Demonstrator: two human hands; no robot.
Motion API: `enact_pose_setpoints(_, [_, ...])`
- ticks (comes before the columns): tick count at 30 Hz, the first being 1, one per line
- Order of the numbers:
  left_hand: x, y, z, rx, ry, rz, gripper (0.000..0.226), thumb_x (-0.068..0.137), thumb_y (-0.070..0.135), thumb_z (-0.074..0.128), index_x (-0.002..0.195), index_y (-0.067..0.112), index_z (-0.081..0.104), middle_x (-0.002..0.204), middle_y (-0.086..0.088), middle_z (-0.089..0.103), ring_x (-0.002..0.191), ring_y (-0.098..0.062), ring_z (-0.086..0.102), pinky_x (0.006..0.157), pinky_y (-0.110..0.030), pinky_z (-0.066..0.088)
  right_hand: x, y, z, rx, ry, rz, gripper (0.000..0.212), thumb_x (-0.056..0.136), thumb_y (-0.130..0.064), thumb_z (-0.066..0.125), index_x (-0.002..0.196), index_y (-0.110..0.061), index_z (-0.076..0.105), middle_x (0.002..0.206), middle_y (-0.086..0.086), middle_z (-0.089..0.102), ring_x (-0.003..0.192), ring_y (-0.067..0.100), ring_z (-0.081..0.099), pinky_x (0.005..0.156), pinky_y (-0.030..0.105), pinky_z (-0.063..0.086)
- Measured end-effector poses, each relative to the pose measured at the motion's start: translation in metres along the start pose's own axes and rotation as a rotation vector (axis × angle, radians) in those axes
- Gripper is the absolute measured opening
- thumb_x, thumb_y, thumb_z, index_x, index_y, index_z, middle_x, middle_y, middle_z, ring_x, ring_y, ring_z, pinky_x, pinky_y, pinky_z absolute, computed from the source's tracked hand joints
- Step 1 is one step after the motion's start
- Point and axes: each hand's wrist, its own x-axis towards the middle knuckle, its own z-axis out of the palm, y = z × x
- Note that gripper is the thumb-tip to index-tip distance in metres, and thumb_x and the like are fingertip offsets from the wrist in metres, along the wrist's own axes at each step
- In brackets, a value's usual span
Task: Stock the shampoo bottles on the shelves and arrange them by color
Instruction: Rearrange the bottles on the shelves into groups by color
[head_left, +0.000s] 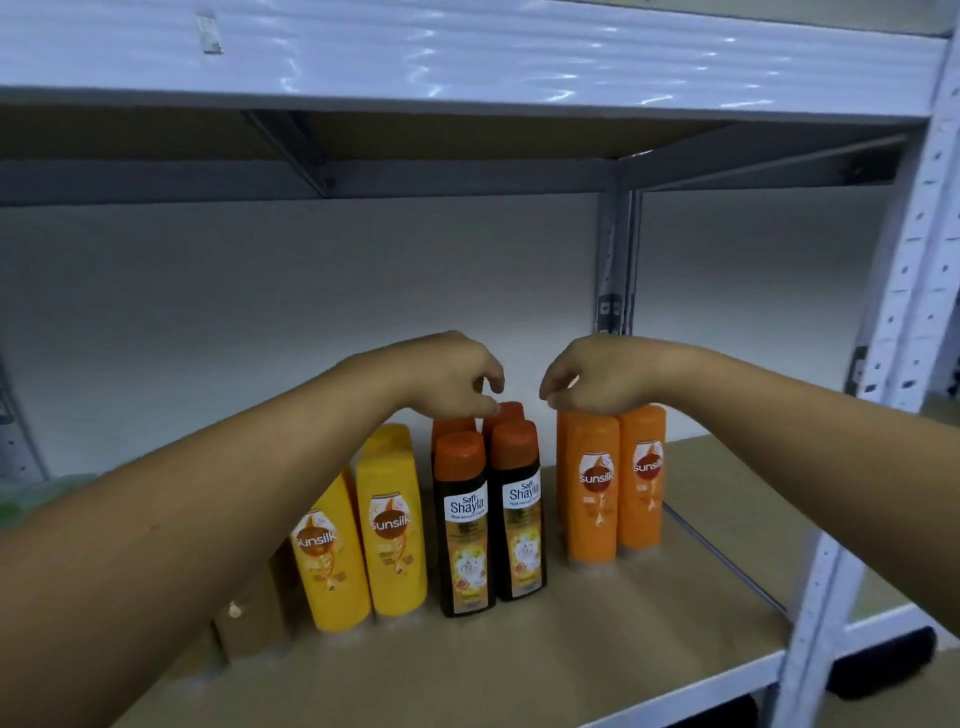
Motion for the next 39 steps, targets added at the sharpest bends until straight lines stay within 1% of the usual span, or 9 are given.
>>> enact_pose_setpoints(6, [0.008,0.036,-0.008,0.028,0.017,0.054,0.045,0.096,0.048,0.057,0.136,0.03,0.057,0.123,0.005,0.065,0.1,-0.014,0.061,0.082,-0.03,0.053,-0.032,0.031,-0.004,-0.136,-0.011,0.091,0.039,0.097,-0.029,0.056,0.134,-0.02,0.061,0.137,0.0,0.06,0.122,0.021,0.057,0.103,0.038,0.05])
enact_pose_setpoints(11, [0.023,0.066,-0.005,0.1,-0.022,0.077,0.049,0.094,0.051,0.059,0.138,0.029,0.054,0.124,0.002,0.063,0.098,-0.015,0.055,0.082,-0.032,0.051,-0.042,0.061,0.006,-0.163,-0.021,0.199,0.047,0.096,-0.03,0.06,0.141,-0.019,0.055,0.141,0.003,0.057,0.126,0.023,0.054,0.105,0.04,0.048])
enact_pose_setpoints(16, [0.046,0.086,0.014,0.115,-0.049,0.078,0.059,0.091,0.055,0.063,0.142,0.03,0.046,0.128,0.0,0.06,0.11,-0.022,0.058,0.084,-0.036,0.052,-0.034,0.09,0.032,-0.106,-0.001,0.289,0.063,0.093,-0.033,0.066,0.15,-0.025,0.041,0.15,0.002,0.048,0.133,0.026,0.05,0.104,0.04,0.048])
enact_pose_setpoints(21, [0.067,0.097,0.034,0.059,-0.067,0.093,0.066,0.089,0.056,0.066,0.144,0.03,0.042,0.135,0.0,0.06,0.115,-0.024,0.059,0.09,-0.039,0.053,-0.025,0.106,0.055,-0.066,-0.025,0.301,0.073,0.095,-0.038,0.064,0.156,-0.028,0.027,0.154,0.002,0.044,0.137,0.029,0.046,0.108,0.043,0.045])
enact_pose_setpoints(25, [0.077,0.099,0.044,0.035,-0.057,0.104,0.063,0.09,0.054,0.066,0.143,0.028,0.044,0.132,-0.001,0.061,0.111,-0.023,0.06,0.082,-0.033,0.049,-0.021,0.111,0.06,0.093,-0.06,0.304,0.076,0.095,-0.034,0.064,0.157,-0.035,0.02,0.153,0.004,0.043,0.129,0.033,0.051,0.099,0.046,0.053])
enact_pose_setpoints(28, [0.082,0.098,0.049,0.009,-0.039,0.096,0.059,0.09,0.052,0.067,0.141,0.028,0.046,0.128,-0.001,0.064,0.106,-0.021,0.061,0.079,-0.031,0.047,-0.017,0.114,0.064,0.208,-0.022,0.308,0.07,0.096,-0.031,0.063,0.155,-0.035,0.026,0.145,0.005,0.048,0.118,0.032,0.057,0.087,0.044,0.06])
enact_pose_setpoints(31, [0.085,0.099,0.052,-0.032,-0.022,0.075,0.057,0.091,0.05,0.067,0.138,0.026,0.048,0.127,-0.001,0.064,0.101,-0.018,0.06,0.076,-0.029,0.045,-0.013,0.116,0.07,0.309,0.045,0.314,0.06,0.097,-0.03,0.063,0.148,-0.034,0.033,0.14,0.005,0.052,0.115,0.032,0.059,0.08,0.04,0.061])
enact_pose_setpoints(34, [0.086,0.103,0.056,-0.081,-0.028,0.063,0.059,0.09,0.045,0.07,0.139,0.026,0.043,0.131,-0.003,0.06,0.108,-0.023,0.06,0.076,-0.03,0.043,-0.01,0.12,0.077,0.373,0.097,0.301,0.054,0.097,-0.029,0.063,0.144,-0.033,0.038,0.134,0.005,0.056,0.107,0.028,0.061,0.074,0.034,0.059])
enact_pose_setpoints(39, [0.09,0.106,0.062,-0.126,-0.022,0.051,0.061,0.09,0.039,0.073,0.14,0.027,0.04,0.136,-0.003,0.058,0.116,-0.027,0.06,0.079,-0.03,0.045,-0.006,0.125,0.083,0.386,0.143,0.268,0.056,0.097,-0.03,0.063,0.147,-0.032,0.038,0.142,0.003,0.054,0.122,0.03,0.058,0.082,0.032,0.049])
